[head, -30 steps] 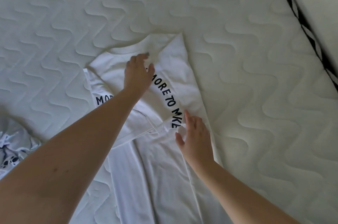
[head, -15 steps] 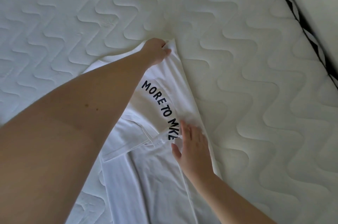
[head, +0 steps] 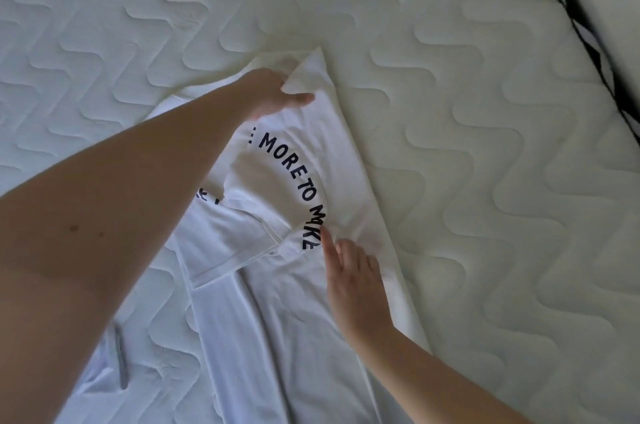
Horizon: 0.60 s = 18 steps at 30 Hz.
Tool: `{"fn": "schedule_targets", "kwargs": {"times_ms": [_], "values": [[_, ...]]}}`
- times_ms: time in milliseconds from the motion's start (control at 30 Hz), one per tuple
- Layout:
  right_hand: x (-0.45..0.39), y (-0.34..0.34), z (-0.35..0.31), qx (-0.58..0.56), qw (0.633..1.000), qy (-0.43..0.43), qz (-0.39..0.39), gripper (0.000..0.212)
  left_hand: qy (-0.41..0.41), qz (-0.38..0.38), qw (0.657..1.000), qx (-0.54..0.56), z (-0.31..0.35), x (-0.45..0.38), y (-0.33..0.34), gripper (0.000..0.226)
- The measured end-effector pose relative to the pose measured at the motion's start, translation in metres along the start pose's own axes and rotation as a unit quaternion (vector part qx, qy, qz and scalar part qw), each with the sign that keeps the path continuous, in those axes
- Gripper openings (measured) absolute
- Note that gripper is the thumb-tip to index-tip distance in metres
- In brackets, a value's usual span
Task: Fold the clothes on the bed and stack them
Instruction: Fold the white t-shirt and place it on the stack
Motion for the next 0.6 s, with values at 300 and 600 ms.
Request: {"fn": "schedule_targets", "kwargs": {"times_ms": [300, 600], "values": [[0.036, 0.004, -0.002, -0.034, 0.998, -0.004, -0.057, 0.075, -0.012, -0.078, 0.993, -0.092, -0.036, 0.040, 0.001, 0.083], [0.012, -0.010, -0.005, -0.074, 0.996, 0.043, -0.029, 0.072, -0.091, -0.075, 0.993, -0.031, -0.059, 0.079, 0.006, 0.112]]}}
Point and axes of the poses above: each hand's wrist, its own x-axis away from the middle knuckle, its own y-axis out of the palm, z = x × y, the point moved 2 cm from there along -x, towards the middle knuckle, and after that the axes turned 14 degrees about z, right-handed, at the moved point
